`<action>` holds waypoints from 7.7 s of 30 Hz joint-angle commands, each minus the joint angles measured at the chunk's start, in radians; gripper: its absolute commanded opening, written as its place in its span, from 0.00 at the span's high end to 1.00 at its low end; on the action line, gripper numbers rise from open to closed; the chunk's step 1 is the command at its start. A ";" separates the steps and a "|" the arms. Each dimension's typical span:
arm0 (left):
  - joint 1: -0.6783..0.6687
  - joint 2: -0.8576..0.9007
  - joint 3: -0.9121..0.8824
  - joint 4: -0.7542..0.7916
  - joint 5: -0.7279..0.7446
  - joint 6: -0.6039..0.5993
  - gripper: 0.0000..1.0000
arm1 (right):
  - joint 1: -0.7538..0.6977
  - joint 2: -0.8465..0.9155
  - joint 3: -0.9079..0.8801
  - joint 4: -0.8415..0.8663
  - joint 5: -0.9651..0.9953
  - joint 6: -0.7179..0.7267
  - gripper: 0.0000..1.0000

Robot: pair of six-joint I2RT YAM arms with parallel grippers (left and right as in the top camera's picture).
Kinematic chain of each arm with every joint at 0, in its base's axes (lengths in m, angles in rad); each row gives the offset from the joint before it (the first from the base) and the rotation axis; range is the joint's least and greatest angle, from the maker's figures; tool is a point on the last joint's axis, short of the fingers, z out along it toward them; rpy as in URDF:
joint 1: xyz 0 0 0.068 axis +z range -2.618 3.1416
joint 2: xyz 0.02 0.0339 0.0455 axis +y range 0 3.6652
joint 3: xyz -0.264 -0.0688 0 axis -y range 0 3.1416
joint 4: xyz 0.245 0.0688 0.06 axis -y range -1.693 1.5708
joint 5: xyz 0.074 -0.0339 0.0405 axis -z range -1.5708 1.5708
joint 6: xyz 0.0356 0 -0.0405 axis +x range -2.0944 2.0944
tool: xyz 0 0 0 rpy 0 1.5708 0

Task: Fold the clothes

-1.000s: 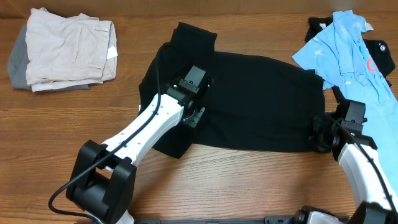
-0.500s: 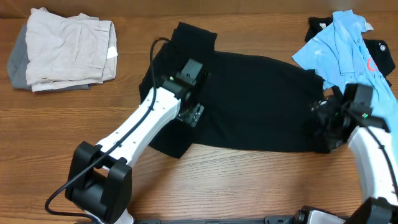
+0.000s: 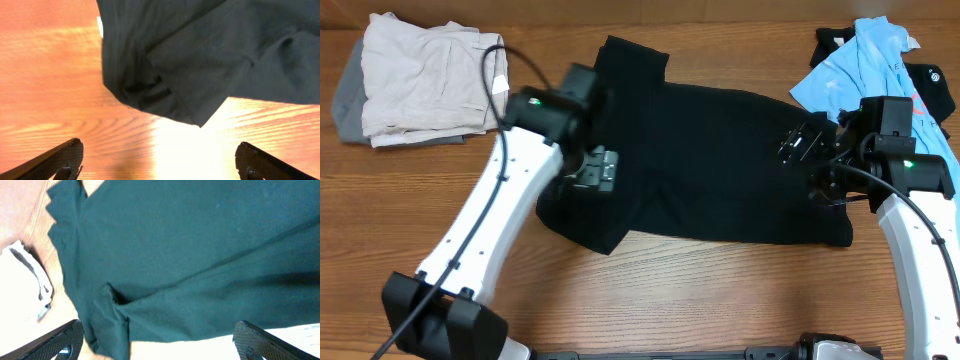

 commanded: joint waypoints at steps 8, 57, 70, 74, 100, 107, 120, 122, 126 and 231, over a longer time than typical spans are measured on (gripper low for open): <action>0.202 0.013 -0.287 0.219 0.550 0.283 0.07 | 0.001 -0.007 0.011 -0.008 -0.106 -0.026 0.00; 0.262 0.303 -0.310 0.526 0.490 0.147 0.84 | 0.001 -0.007 0.011 -0.080 -0.074 -0.134 0.00; 0.264 0.303 -0.239 0.447 0.475 0.171 0.96 | 0.001 -0.007 0.011 -0.085 -0.063 -0.135 0.00; 0.264 0.303 -0.239 0.440 0.452 0.171 0.96 | 0.001 -0.007 0.011 -0.085 -0.063 -0.135 0.00; 0.262 0.303 -0.249 0.402 0.335 0.217 0.69 | 0.001 -0.007 0.011 -0.100 -0.041 -0.134 0.00; 0.258 0.310 -0.249 0.406 0.335 0.196 0.69 | 0.001 -0.007 0.011 -0.100 -0.041 -0.134 0.00; 0.248 0.384 -0.249 0.437 0.362 0.192 0.74 | 0.001 -0.007 0.011 -0.100 -0.022 -0.134 0.00; 0.248 0.384 -0.249 0.436 0.361 0.193 0.78 | 0.001 -0.007 0.011 -0.098 -0.022 -0.134 0.00; 0.248 0.383 -0.248 0.436 0.360 0.193 0.85 | 0.001 -0.007 0.011 -0.096 -0.022 -0.134 0.00; 0.229 0.384 0.111 0.131 0.252 0.227 0.96 | 0.001 -0.007 0.011 -0.096 0.004 -0.134 0.00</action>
